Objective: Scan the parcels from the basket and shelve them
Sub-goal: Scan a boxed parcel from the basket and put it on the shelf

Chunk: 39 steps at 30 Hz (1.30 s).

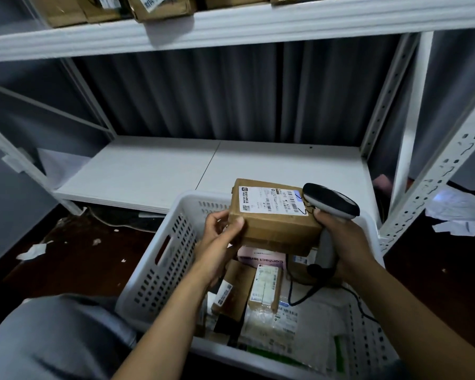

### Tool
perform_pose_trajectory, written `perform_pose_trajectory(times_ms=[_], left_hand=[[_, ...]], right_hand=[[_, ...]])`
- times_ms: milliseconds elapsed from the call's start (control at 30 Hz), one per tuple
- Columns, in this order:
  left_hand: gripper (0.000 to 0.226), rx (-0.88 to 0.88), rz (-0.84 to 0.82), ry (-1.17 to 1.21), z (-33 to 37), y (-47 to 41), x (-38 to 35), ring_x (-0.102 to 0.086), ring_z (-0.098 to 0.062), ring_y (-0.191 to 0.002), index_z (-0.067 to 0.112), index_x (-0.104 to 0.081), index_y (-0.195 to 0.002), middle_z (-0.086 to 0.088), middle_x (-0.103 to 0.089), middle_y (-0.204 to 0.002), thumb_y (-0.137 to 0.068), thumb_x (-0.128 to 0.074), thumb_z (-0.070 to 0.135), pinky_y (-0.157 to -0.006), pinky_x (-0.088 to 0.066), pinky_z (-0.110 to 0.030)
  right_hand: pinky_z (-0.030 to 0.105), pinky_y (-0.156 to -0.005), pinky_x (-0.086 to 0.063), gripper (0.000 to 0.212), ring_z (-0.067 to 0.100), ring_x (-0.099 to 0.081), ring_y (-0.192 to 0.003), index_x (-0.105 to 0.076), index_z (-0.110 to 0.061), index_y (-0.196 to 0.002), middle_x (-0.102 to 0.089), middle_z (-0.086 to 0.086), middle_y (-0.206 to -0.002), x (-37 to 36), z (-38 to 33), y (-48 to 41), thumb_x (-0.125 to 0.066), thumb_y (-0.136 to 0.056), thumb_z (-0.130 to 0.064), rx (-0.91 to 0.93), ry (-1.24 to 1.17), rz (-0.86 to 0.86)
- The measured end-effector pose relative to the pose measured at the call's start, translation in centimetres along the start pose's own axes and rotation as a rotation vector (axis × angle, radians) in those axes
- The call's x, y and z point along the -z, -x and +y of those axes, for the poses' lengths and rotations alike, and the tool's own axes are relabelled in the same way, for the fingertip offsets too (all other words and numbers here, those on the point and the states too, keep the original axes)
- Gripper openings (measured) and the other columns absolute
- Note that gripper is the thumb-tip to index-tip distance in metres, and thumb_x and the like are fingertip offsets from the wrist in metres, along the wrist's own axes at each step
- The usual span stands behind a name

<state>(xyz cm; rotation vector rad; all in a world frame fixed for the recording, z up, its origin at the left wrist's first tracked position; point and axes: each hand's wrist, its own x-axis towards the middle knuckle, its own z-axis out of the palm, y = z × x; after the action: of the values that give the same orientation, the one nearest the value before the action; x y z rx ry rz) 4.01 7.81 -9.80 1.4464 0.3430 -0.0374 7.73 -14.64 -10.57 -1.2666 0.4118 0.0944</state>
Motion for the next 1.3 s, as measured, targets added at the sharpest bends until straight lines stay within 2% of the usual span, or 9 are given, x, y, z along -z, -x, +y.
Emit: perform_pose_trajectory(times_ms=[100, 167, 267, 367, 500, 633, 800, 900, 1300], left_hand=[[0.073, 0.015, 0.142, -0.079, 0.2, -0.6, -0.5, -0.061, -0.019, -0.104, 0.025, -0.055, -0.099, 0.000, -0.065, -0.110, -0.051, -0.073, 0.076, -0.095, -0.051, -0.048], [0.069, 0.002, 0.158, -0.060, 0.4, -1.0, -0.4, -0.061, -0.020, -0.101, 0.021, -0.051, -0.099, -0.003, -0.064, -0.108, -0.050, -0.071, 0.065, -0.096, -0.050, -0.051], [0.064, 0.034, 0.079, -0.044, 0.4, -1.4, 0.4, -0.060, -0.023, -0.105, 0.028, -0.044, -0.124, -0.005, -0.062, -0.116, -0.068, -0.072, 0.040, -0.098, -0.049, -0.048], [0.059, 0.079, -0.068, 0.044, 0.5, -1.5, 1.7, -0.061, -0.020, -0.103, 0.031, -0.039, -0.138, -0.003, -0.064, -0.116, -0.088, -0.058, 0.005, -0.084, -0.051, -0.036], [0.057, 0.041, -0.088, -0.009, 1.0, -2.0, 4.0, -0.063, -0.020, -0.103, 0.030, -0.046, -0.138, -0.004, -0.066, -0.120, -0.087, -0.060, 0.008, -0.074, -0.051, -0.030], [0.060, -0.032, -0.108, -0.223, 2.5, -2.8, 6.1, -0.066, -0.023, -0.101, 0.037, -0.056, -0.128, -0.004, -0.068, -0.115, -0.074, -0.070, 0.017, -0.080, -0.050, -0.032], [0.058, -0.051, -0.117, -0.389, 4.5, -4.0, 8.1, -0.065, -0.020, -0.099, 0.043, -0.060, -0.122, 0.000, -0.069, -0.114, -0.068, -0.069, 0.023, -0.075, -0.050, -0.026], [0.055, -0.069, -0.101, -0.382, 4.9, -4.5, 8.9, -0.064, -0.020, -0.096, 0.032, -0.059, -0.127, -0.002, -0.069, -0.111, -0.077, -0.067, 0.012, -0.074, -0.051, -0.024], [0.063, -0.083, -0.112, -0.398, 4.7, -4.8, 9.3, -0.065, -0.019, -0.096, 0.029, -0.056, -0.131, -0.005, -0.069, -0.113, -0.071, -0.067, 0.016, -0.073, -0.050, -0.025]], right_hand=[[0.042, -0.088, -0.055, 0.033, 0.025, -0.068, -0.096, -0.066, -0.010, -0.117, -0.073, 0.008, -0.105, -0.4, -0.2, 0.8, -0.071, -0.085, -0.013, 0.030, 0.060, -0.014], [0.038, -0.083, -0.056, 0.030, 0.022, -0.068, -0.092, -0.066, -0.010, -0.115, -0.073, 0.007, -0.101, -0.6, -0.4, 1.3, -0.070, -0.085, -0.009, 0.047, 0.086, -0.028], [0.037, -0.082, -0.056, 0.021, 0.020, -0.069, -0.089, -0.068, -0.013, -0.105, -0.073, 0.004, -0.097, -0.8, -0.7, 1.6, -0.070, -0.085, -0.006, 0.079, 0.143, -0.055], [0.041, -0.086, -0.056, 0.021, 0.022, -0.069, -0.093, -0.069, -0.018, -0.101, -0.074, 0.004, -0.099, -0.8, -1.0, 1.5, -0.073, -0.082, -0.011, 0.100, 0.244, -0.086], [0.030, -0.064, -0.057, 0.011, 0.014, -0.068, -0.069, -0.071, -0.014, -0.092, -0.073, -0.001, -0.073, -0.9, -1.7, 1.8, -0.072, -0.083, -0.008, 0.158, 0.397, -0.185], [0.018, -0.043, -0.043, 0.018, -0.002, -0.052, -0.040, -0.064, -0.020, -0.077, -0.060, -0.012, -0.046, -0.6, -2.2, 1.9, -0.073, -0.081, -0.005, 0.233, 0.592, -0.279], [0.012, -0.045, -0.038, 0.025, -0.008, -0.052, -0.042, -0.059, -0.028, -0.071, -0.059, -0.014, -0.055, -0.2, -2.5, 2.1, -0.077, -0.079, -0.013, 0.309, 0.883, -0.326], [0.018, -0.051, -0.041, 0.014, -0.003, -0.053, -0.047, -0.064, -0.020, -0.075, -0.059, -0.014, -0.062, 0.1, -2.7, 1.9, -0.076, -0.078, -0.013, 0.351, 1.005, -0.326], [0.013, -0.046, -0.040, 0.017, -0.008, -0.053, -0.047, -0.067, -0.006, -0.082, -0.060, -0.010, -0.057, 0.5, -3.5, 1.8, -0.079, -0.076, -0.017, 0.439, 1.076, -0.292]])
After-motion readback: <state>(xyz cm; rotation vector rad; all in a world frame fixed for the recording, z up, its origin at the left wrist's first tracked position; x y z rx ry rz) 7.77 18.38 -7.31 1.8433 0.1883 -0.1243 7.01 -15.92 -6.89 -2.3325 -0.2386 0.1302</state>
